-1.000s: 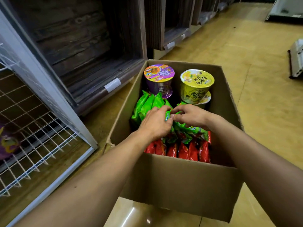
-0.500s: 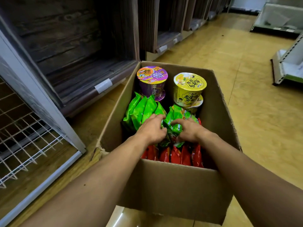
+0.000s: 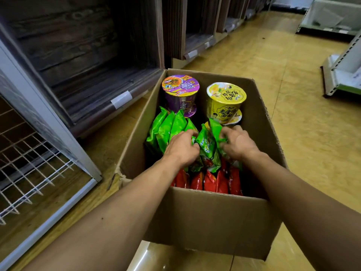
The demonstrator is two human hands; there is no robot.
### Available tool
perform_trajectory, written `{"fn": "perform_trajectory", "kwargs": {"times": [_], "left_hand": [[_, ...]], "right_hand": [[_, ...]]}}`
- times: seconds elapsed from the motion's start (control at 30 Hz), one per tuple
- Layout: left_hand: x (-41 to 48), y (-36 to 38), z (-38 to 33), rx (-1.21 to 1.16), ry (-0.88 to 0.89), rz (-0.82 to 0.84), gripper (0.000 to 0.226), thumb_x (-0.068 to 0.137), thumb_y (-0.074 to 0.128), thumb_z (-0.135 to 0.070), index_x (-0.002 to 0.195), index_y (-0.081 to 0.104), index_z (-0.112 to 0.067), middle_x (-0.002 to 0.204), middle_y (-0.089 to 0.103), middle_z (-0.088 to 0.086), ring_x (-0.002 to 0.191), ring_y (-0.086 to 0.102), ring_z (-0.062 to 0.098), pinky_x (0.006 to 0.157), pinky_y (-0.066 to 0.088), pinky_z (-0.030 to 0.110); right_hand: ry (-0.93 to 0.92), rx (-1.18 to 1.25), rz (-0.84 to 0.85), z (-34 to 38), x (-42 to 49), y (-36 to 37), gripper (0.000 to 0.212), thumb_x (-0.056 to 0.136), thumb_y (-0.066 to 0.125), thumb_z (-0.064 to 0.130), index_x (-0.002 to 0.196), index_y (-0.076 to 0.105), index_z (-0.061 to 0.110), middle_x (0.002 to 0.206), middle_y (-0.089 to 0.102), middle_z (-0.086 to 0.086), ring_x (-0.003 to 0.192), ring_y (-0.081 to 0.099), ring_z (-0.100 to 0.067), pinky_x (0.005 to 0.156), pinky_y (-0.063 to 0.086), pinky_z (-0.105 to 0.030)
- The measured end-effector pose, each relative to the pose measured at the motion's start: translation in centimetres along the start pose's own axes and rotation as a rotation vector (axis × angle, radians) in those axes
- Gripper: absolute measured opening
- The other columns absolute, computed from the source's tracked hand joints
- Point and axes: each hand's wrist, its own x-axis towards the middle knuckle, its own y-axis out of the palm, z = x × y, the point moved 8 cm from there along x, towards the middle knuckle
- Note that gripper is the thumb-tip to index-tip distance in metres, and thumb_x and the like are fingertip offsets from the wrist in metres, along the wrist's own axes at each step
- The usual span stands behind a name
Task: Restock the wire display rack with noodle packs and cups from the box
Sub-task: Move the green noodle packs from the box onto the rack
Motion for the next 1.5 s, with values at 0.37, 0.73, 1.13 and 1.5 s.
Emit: {"fn": "perform_trajectory", "kwargs": {"times": [0.37, 0.73, 1.13, 1.5], "left_hand": [[0.0, -1.9, 0.4, -0.265, -0.059, -0.135, 0.048, 0.101, 0.057, -0.035, 0.146, 0.045, -0.025, 0.128, 0.063, 0.007, 0.114, 0.062, 0.027, 0.101, 0.048, 0.035], [-1.0, -4.9, 0.4, -0.787, -0.013, 0.011, 0.05, 0.083, 0.077, -0.052, 0.119, 0.069, -0.019, 0.112, 0.077, 0.003, 0.105, 0.073, 0.022, 0.1, 0.055, 0.046], [-0.4, -10.5, 2.8, -0.462, -0.055, -0.255, 0.046, 0.079, 0.075, -0.053, 0.11, 0.071, -0.02, 0.099, 0.078, -0.004, 0.091, 0.075, 0.019, 0.091, 0.058, 0.044], [-0.7, -12.1, 3.9, -0.271, -0.145, -0.44, 0.039, 0.09, 0.067, -0.054, 0.113, 0.068, -0.022, 0.107, 0.074, -0.004, 0.099, 0.069, 0.021, 0.09, 0.055, 0.039]], "right_hand": [[0.054, 0.956, -0.295, -0.8, -1.3, -6.6, 0.004, 0.093, 0.057, 0.03, 0.091, 0.053, 0.032, 0.11, 0.066, -0.009, 0.1, 0.068, -0.03, 0.092, 0.055, -0.057], [0.106, 1.472, -0.028, 4.8, -0.7, -4.5, 0.051, 0.067, 0.078, 0.026, 0.111, 0.064, 0.005, 0.11, 0.072, -0.021, 0.094, 0.074, -0.036, 0.089, 0.058, -0.055], [0.04, 1.175, -0.116, 5.2, -0.1, -2.9, 0.005, 0.099, 0.062, 0.013, 0.103, 0.064, 0.013, 0.092, 0.068, -0.007, 0.075, 0.064, -0.016, 0.06, 0.053, -0.027], [-0.029, 0.313, 0.234, 5.1, 0.6, 3.6, 0.066, 0.092, 0.062, 0.002, 0.151, 0.043, 0.024, 0.095, 0.06, -0.004, 0.072, 0.059, -0.016, 0.063, 0.05, -0.03]]}}
